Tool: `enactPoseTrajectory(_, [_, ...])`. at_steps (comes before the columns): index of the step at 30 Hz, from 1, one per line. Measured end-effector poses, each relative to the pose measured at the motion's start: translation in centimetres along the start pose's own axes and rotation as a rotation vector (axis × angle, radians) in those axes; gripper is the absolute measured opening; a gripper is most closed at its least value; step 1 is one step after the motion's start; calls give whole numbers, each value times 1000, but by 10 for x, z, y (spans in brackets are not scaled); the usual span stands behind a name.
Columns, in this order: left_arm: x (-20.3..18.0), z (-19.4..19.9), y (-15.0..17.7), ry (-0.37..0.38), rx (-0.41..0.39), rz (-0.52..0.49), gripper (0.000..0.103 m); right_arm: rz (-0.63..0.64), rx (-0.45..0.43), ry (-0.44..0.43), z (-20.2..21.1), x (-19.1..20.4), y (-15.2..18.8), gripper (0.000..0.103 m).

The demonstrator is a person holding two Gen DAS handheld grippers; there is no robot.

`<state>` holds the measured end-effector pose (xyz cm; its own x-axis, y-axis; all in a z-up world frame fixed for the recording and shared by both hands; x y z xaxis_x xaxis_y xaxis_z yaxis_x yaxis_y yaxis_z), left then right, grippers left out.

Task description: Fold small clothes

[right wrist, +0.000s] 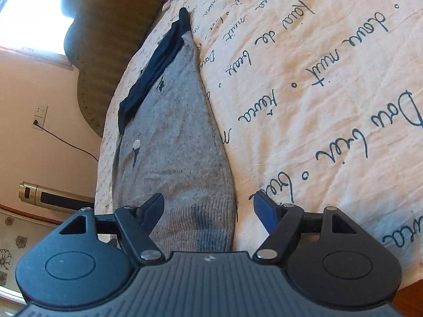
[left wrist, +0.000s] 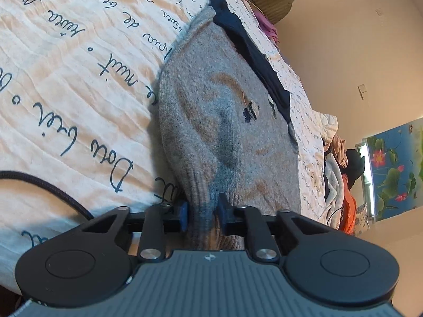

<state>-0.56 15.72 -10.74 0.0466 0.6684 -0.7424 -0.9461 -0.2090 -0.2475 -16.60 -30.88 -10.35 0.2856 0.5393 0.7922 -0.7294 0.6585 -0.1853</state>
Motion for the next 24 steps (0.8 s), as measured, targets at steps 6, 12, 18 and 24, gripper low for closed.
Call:
enactPoseTrajectory(6, [1,12,-7,-6,-6,-33,18,48,77,-38,-20,16,5,76])
enactPoseTrajectory(12, [0,11,-1,-45,25,-83,18,27,72,-60,-19,6,3,60])
enactPoseTrajectory(18, [-14,24,-9,-157,-39,-189,7,42,56,-9,-20,-7,5,5])
enactPoseTrajectory(24, [-15,54,-15,-221,-55,-270,7,183,19,99,19,9,-15,5])
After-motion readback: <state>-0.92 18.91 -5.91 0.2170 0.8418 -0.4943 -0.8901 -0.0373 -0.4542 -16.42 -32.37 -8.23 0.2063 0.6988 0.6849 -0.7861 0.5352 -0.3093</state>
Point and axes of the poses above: each gripper's, at about its wrist camera, not at the fingertips, and z roughly against the way its jaws point, x to its left, y to its underside, the point moved 4 cm from there along -z, roughly the way its jaws point, and after that the axes turned 2 degrees about x, right-handed, at the moved point
